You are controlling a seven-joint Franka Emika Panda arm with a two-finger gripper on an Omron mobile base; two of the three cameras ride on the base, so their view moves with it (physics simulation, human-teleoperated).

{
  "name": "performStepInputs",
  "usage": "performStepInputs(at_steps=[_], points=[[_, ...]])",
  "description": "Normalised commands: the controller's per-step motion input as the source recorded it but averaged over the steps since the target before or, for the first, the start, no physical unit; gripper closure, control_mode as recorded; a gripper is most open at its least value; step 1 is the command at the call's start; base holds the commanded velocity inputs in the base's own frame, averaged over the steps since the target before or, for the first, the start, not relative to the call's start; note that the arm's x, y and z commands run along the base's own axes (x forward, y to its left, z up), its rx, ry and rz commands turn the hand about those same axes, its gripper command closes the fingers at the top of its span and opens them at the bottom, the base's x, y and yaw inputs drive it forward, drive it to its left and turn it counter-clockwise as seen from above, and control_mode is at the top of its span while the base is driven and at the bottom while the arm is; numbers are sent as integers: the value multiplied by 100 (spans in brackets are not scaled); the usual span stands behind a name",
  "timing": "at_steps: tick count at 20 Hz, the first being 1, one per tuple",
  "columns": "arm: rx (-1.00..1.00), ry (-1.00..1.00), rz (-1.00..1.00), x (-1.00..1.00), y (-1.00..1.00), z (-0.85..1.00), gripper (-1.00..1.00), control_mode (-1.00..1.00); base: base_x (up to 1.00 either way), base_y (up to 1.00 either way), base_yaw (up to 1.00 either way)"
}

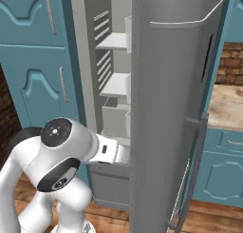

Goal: Retrieve the sausage and cheese from the fridge and place them on the cutting board on the counter.

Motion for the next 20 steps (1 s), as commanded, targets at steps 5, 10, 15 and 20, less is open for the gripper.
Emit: performStepInputs(at_steps=[5,10,15,20], points=[[-27,4,-37,100,2,-6,-100,-100,0,0,0],[-32,0,-38,97,-43,-4,-100,-100,0,0,0],[-16,9,-29,82,-98,0,-100,-100,0,0,0],[-1,11,-21,39,-94,1,-100,-100,0,0,0]])
